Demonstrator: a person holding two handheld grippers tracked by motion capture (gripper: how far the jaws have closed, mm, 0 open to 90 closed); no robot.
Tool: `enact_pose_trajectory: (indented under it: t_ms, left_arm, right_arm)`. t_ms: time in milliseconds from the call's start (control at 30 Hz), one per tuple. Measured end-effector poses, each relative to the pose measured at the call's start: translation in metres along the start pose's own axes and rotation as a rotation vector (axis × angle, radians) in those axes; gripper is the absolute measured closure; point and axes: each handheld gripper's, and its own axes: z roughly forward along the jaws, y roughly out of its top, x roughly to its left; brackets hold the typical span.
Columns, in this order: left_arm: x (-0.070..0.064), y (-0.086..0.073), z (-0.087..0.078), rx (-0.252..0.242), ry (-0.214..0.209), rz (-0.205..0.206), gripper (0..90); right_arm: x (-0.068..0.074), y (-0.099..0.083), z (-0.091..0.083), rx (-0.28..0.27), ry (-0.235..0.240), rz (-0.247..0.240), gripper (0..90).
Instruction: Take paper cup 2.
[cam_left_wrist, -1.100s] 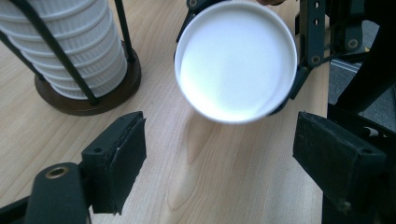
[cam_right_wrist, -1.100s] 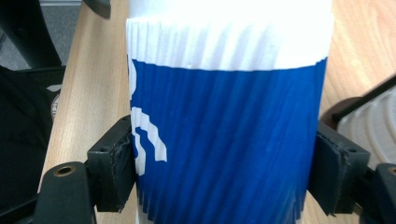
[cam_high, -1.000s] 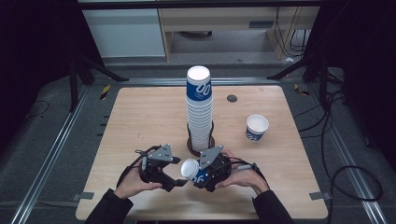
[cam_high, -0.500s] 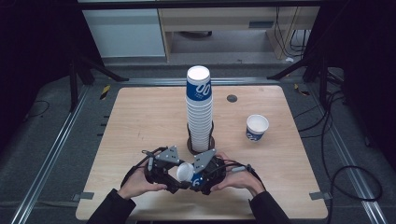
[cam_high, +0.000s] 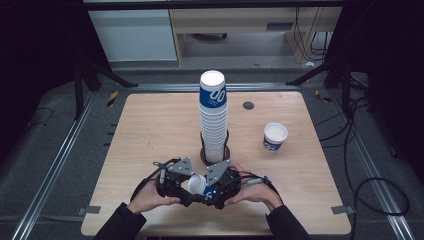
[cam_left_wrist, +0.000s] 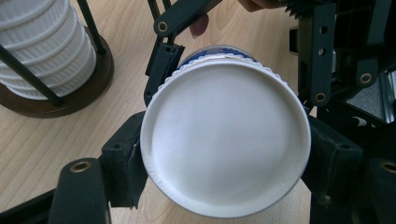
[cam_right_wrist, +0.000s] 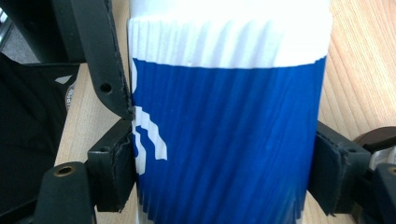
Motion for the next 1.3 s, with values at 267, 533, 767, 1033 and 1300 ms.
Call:
enact_pose_trajectory:
  t_ms: [267,533,767,1033,1300]
  left_arm:
    - [0.0,0.0,-0.002,0.0,0.005,-0.005,26.5]
    - [0.004,-0.002,-0.011,-0.021,0.017,-0.02,26.6]
    - [0.015,-0.008,-0.034,-0.118,0.067,-0.058,26.4]
    - [0.024,-0.015,-0.047,-0.261,0.046,-0.079,26.4]
    - [0.025,-0.017,-0.045,-0.307,-0.014,-0.06,26.4]
  right_arm:
    - [0.0,0.0,0.001,-0.007,0.002,0.004,19.8]
    - [-0.004,-0.001,-0.006,-0.049,-0.014,0.033,8.1]
    - [-0.014,-0.008,-0.034,-0.153,-0.063,0.103,6.9]
    - [-0.022,-0.025,-0.048,-0.242,-0.064,0.179,6.1]
    - [-0.026,-0.033,-0.045,-0.315,0.003,0.233,5.8]
